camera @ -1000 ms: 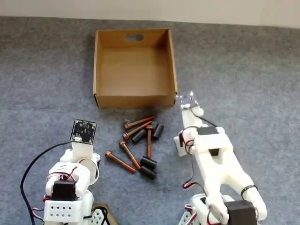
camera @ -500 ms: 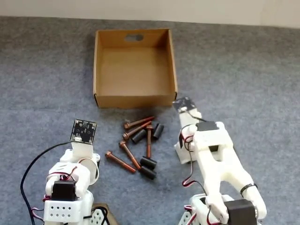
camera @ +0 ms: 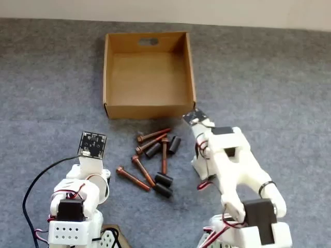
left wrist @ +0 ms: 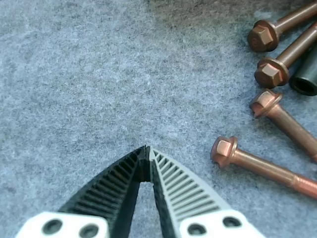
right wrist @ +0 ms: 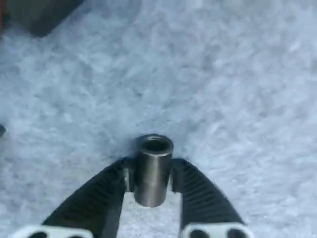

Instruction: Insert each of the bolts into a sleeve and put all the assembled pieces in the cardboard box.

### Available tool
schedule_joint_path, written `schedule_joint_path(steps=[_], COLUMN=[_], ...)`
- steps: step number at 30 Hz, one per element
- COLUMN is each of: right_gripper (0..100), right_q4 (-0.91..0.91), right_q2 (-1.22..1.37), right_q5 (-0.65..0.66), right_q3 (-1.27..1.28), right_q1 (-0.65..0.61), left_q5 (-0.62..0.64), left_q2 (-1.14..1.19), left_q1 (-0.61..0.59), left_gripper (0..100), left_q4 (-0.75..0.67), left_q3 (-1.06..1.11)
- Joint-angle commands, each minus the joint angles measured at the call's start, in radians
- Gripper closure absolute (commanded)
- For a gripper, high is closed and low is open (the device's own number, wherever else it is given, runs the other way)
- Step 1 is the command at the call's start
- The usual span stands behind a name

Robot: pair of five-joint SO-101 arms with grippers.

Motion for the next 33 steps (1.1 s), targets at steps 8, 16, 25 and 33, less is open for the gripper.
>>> schedule_joint_path(steps=[8, 16, 25, 33], right_gripper=[99.0, 91.2, 89.1, 99.1], right_q4=[0.105, 0.068, -0.007, -0.044], right_q2=[-0.325, -0.203, -0.11, -0.114], right_q5=[0.008, 0.008, 0.014, 0.014], right_q3=[0.048, 0.104, 0.093, 0.11], right_q1=[-0.021, -0.015, -0.021, -0.015], left_q5=[0.006, 0.006, 0.006, 0.006], left_q2=[-0.004, -0.004, -0.004, -0.004], left_q1=[0.012, 0.012, 0.012, 0.012], left_gripper=[99, 99, 99, 99], left_q4=[0.002, 0.002, 0.002, 0.002], left_q3=[0.016, 0.016, 0.016, 0.016])
